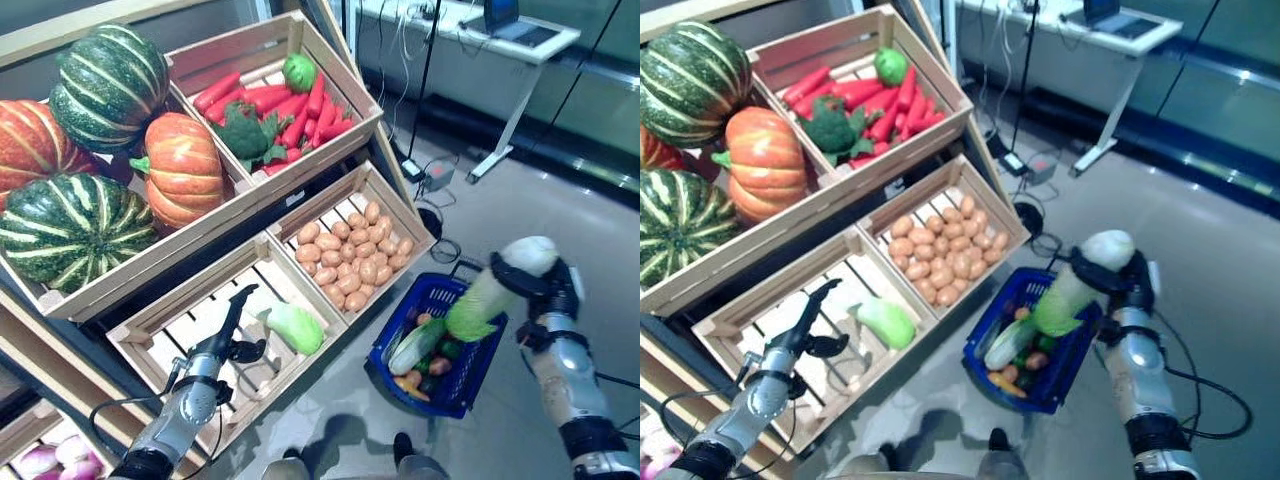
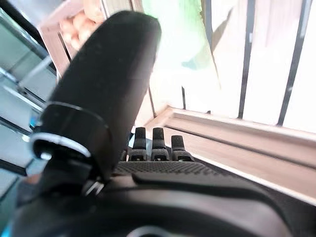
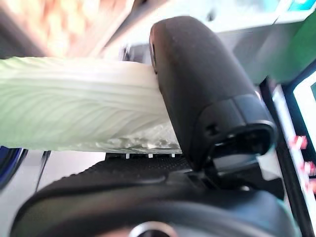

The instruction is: Put vegetables into the basket

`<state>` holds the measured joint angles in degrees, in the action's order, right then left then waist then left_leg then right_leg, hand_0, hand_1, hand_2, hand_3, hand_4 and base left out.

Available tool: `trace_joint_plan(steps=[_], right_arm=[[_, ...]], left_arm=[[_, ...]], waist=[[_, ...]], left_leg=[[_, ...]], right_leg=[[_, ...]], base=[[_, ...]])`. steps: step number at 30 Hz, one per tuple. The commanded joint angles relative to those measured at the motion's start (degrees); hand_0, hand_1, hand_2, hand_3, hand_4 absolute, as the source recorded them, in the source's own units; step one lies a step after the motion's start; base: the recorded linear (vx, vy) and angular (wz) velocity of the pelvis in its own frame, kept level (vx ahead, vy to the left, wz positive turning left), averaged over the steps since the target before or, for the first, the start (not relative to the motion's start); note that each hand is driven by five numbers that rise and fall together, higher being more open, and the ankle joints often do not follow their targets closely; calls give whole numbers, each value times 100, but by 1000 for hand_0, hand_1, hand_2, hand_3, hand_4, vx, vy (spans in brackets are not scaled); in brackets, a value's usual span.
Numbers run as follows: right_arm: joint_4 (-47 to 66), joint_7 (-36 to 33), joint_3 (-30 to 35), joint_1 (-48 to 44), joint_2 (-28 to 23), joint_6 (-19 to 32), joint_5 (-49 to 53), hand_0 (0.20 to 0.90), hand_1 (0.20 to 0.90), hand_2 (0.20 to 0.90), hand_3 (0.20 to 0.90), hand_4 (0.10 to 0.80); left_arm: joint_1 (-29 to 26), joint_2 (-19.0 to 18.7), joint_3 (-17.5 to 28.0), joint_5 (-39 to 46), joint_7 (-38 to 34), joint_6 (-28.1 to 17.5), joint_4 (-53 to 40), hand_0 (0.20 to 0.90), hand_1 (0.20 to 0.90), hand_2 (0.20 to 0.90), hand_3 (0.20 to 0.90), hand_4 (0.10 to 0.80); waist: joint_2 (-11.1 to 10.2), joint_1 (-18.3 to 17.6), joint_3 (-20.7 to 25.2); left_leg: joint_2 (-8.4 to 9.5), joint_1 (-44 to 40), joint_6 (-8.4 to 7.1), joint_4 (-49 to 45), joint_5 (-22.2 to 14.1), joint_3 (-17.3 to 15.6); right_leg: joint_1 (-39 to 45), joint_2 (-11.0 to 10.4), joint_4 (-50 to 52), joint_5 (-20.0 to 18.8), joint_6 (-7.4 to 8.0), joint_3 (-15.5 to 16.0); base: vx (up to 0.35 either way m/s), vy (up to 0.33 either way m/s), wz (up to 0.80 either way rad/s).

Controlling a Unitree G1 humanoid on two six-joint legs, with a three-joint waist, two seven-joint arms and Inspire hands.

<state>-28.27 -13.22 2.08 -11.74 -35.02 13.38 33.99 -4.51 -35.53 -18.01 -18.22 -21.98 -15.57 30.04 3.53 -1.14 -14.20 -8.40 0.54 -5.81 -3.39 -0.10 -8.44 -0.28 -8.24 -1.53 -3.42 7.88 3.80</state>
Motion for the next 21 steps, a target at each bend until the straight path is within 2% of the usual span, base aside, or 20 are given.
trace_joint_plan(steps=[1, 4, 5, 6, 7, 10, 14, 16, 18, 20, 21], right_arm=[[474, -228, 4, -687, -158, 751, -339, 300, 300, 300, 300, 400], [227, -198, -111, -802, -116, 736, -363, 300, 300, 300, 300, 400], [-349, -392, -537, -1505, -197, 759, -243, 300, 300, 300, 300, 400], [-504, -421, -633, -1734, -247, 712, -126, 300, 300, 300, 300, 400], [-931, -392, -786, -2231, -382, 615, 218, 300, 300, 300, 300, 400], [-1339, -260, -802, -2437, -373, 544, 710, 300, 300, 300, 300, 400], [-2025, 27, -731, -2800, -475, 571, 930, 300, 300, 300, 300, 400], [-2337, 180, -726, -3066, -555, 552, 1055, 300, 300, 300, 300, 400], [-2753, 396, -788, -3479, -662, 472, 1177, 300, 300, 300, 300, 400], [-2895, 469, -806, -3628, -715, 408, 1177, 300, 300, 300, 300, 400], [-3018, 527, -880, -3798, -805, 375, 1099, 300, 300, 300, 300, 400]], left_arm=[[-800, -879, 319, 343, -461, -276, -263, 900, 900, 900, 900, 800], [-871, -893, 320, 487, -516, -245, -296, 900, 900, 900, 900, 800], [-1375, -915, 94, 538, -698, -107, -244, 900, 900, 900, 900, 800], [-1524, -938, 9, 537, -754, -71, -233, 900, 900, 900, 900, 800], [-1785, -960, -155, 570, -910, 15, -218, 900, 900, 900, 900, 800], [-1875, -974, -257, 640, -1071, 110, -250, 900, 900, 900, 900, 800], [-2049, -925, -397, 637, -1189, 86, -182, 900, 900, 900, 900, 800], [-2180, -953, -496, 674, -1257, 65, -165, 900, 900, 900, 900, 800], [-2407, -982, -624, 748, -1421, 2, -132, 900, 900, 900, 900, 800], [-2488, -1005, -653, 782, -1500, -49, -136, 900, 900, 900, 900, 800], [-2606, -1053, -667, 693, -1670, -167, -184, 900, 900, 900, 900, 800]], waist=[[-247, 81, 82], [-226, 139, 9], [-237, 195, -204], [-245, 221, -283], [-234, 244, -432], [-187, 222, -579], [-120, 268, -715], [-68, 307, -810], [-7, 376, -946], [10, 401, -977], [28, 425, -1040]], left_leg=[[-209, 510, -158, -831, -78, -262], [-242, 484, -163, -859, -95, -302], [-279, 971, -193, -1267, -210, -104], [-286, 1152, -213, -1446, -257, -44], [-372, 1526, -244, -1862, -319, 11], [-543, 1784, -241, -2409, -582, 43], [-524, 2160, -225, -2971, -867, 146], [-506, 2397, -212, -3296, -1011, 217], [-466, 2859, -175, -3875, -1278, 329], [-438, 3029, -157, -4074, -1375, 356], [-445, 3228, -193, -4490, -1704, 411]], right_leg=[[-68, -463, 1412, 713, 112, 868], [-195, -557, 1523, 684, 118, 997], [-438, -544, 1567, 740, 50, 821], [-513, -556, 1635, 778, 30, 804], [-780, -596, 1905, 826, -30, 791], [-1073, -607, 2458, 1081, -153, 709], [-1483, -662, 3126, 1320, -219, 671], [-1840, -769, 3657, 1458, -250, 652], [-2459, -1024, 4461, 1681, -250, 567], [-2714, -1139, 4737, 1748, -229, 513], [-2987, -1278, 5176, 2006, -164, 419]], base=[[-60, 16, -81], [-119, -18, -28], [-330, -72, -5], [-504, -85, -6], [-301, -30, 3], [-122, -15, 14], [-68, 13, 10], [-93, 52, 15], [-131, 64, 12], [-60, 43, 6], [-28, 26, 11]])
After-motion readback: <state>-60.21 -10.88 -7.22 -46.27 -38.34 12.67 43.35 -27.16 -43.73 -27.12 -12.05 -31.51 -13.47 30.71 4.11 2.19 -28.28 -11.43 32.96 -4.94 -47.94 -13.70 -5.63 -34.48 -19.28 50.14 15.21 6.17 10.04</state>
